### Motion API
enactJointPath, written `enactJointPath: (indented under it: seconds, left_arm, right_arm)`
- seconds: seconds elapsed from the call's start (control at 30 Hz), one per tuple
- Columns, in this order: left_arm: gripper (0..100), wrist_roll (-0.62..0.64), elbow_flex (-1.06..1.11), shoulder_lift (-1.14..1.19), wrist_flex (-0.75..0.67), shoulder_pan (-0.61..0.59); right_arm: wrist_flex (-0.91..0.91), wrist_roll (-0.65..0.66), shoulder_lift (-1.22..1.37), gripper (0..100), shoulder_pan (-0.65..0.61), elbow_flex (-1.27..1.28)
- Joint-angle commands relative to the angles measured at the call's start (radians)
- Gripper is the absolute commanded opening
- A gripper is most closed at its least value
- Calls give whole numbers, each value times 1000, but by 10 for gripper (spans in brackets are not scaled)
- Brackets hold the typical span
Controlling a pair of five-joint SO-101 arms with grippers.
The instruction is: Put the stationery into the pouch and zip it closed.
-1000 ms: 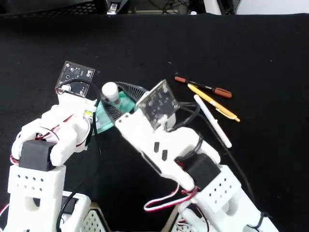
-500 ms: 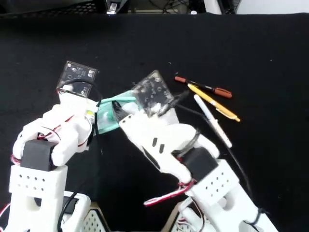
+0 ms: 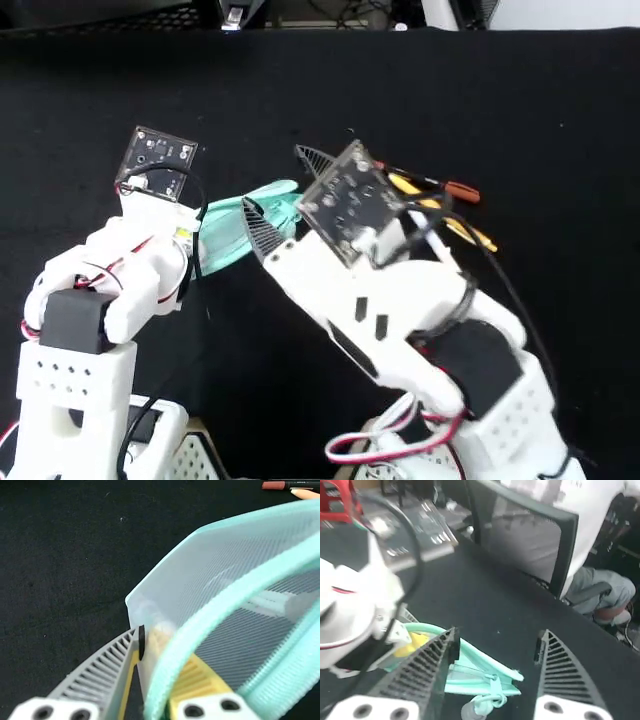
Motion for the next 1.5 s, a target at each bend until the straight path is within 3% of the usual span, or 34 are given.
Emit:
enactJointPath:
  seconds: [0.0,0.1,0.3,0.43,0.73,1.03,1.3,1.47]
  left_arm:
    - [31,-12,70,78,-2,-7]
    - [31,-12,70,78,-2,-7]
    - [31,-12,70,78,-2,-7]
    - [32,-12,64,78,-2,-7]
    - [31,-12,71,78,-2,-8]
    - [32,-12,71,78,-2,-8]
    - [32,-12,71,78,-2,-8]
    - [32,-14,71,78,-2,-8]
  right_arm:
    - [11,14,2,248,-2,-67]
    - [9,8,-7,241,158,-87]
    - [75,52,61,86,594,24]
    - [77,186,259,116,723,197]
    - [-130,384,765,141,747,166]
    - [-147,408,1127,141,755,-59]
    - [-141,411,1207,141,829,-168]
    - [-141,479,1216,141,836,-160]
